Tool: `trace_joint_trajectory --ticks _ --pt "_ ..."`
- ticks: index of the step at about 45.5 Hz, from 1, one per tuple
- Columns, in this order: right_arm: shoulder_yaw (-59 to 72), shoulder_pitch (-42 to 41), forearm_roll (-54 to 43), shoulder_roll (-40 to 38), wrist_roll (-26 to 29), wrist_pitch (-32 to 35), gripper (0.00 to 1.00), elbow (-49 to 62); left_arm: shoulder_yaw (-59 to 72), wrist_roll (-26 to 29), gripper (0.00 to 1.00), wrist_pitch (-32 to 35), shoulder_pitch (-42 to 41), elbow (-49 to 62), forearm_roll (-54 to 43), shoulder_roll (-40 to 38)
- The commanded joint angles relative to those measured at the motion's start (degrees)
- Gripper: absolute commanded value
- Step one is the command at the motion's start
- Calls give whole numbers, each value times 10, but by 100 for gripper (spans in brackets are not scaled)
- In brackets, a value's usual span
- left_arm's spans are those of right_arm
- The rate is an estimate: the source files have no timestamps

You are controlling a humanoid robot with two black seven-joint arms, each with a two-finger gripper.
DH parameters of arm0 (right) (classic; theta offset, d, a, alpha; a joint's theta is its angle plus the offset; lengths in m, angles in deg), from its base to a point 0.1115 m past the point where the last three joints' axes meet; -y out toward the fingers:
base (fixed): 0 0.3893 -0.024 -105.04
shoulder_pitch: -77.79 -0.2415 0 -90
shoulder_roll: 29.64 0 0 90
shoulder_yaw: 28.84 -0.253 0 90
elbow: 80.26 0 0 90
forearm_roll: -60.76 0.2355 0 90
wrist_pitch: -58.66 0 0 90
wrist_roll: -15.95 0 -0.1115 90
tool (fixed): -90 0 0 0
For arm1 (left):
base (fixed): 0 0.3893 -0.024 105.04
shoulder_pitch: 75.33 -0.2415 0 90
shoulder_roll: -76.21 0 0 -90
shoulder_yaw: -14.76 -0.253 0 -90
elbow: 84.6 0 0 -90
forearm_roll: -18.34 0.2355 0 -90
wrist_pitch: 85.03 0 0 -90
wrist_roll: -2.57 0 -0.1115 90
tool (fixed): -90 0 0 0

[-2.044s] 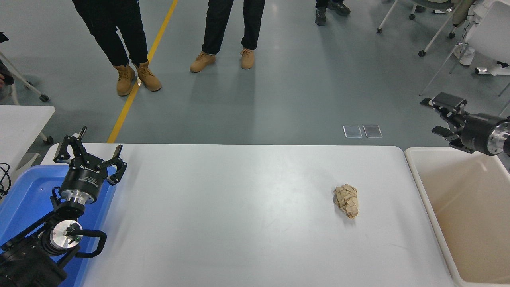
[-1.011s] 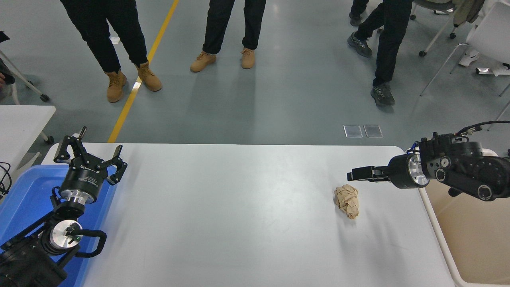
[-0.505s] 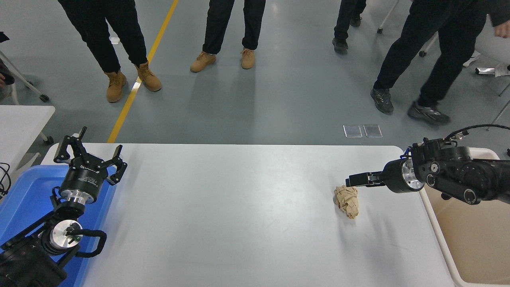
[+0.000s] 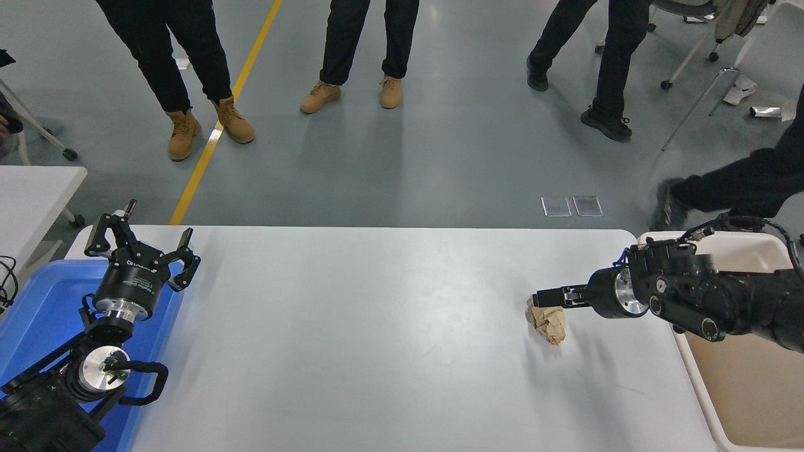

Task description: Clean the table surface

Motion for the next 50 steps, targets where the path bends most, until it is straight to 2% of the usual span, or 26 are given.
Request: trace_joint_trajectory --ticks 1,34,50 --pt "0 18 4 10 -1 -23 98 14 0 0 99 0 0 0 1 0" --pt "2 39 0 40 -1 -32 97 26 0 0 99 0 0 0 0 0" --pt "2 53 -2 40 -1 -43 80 44 0 0 99 0 0 0 0 0"
